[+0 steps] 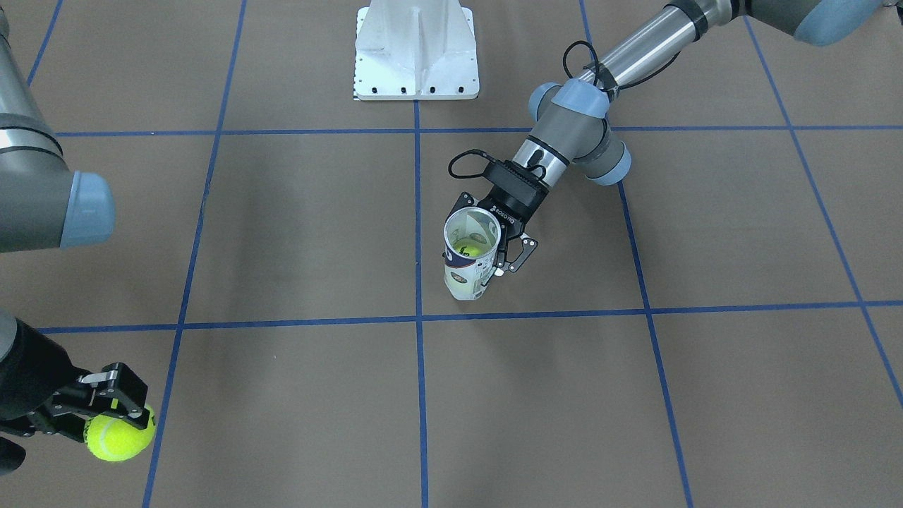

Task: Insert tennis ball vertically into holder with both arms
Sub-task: 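Lift the ball and carry it with the right gripper above the can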

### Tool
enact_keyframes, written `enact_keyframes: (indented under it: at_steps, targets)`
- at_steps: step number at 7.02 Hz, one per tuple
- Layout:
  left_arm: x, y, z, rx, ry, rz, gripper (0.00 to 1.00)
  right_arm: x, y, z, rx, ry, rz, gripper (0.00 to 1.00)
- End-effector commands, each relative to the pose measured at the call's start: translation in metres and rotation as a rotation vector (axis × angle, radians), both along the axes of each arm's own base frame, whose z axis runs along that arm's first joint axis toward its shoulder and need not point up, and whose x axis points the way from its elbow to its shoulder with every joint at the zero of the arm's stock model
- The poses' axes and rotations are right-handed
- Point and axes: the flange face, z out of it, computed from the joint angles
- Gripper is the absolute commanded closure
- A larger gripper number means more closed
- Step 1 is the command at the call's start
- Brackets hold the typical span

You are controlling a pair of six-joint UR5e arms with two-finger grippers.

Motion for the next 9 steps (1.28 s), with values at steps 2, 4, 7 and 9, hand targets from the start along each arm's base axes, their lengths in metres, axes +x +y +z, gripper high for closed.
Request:
enact_keyframes:
  at_steps: [2,4,7,9]
  targets:
    - [0.001,0.001,0.001,-0.001,-0.001,0.002,0.21,-0.058,0.087,-0.136,-0.096,-0.2,-0.009,1.0]
    - [0.001,0.001,0.001,-0.002,0.0,0.002,0.21,-0.087,0.118,-0.191,-0.134,-0.264,-0.031,1.0]
    - [0.002,0.002,0.001,-0.003,0.001,0.004,0.21,-0.179,0.161,-0.205,-0.116,-0.197,-0.066,1.0]
    - [0.002,0.002,0.001,-0.002,0.0,0.004,0.21,-0.237,0.161,-0.2,-0.116,-0.123,-0.051,1.0]
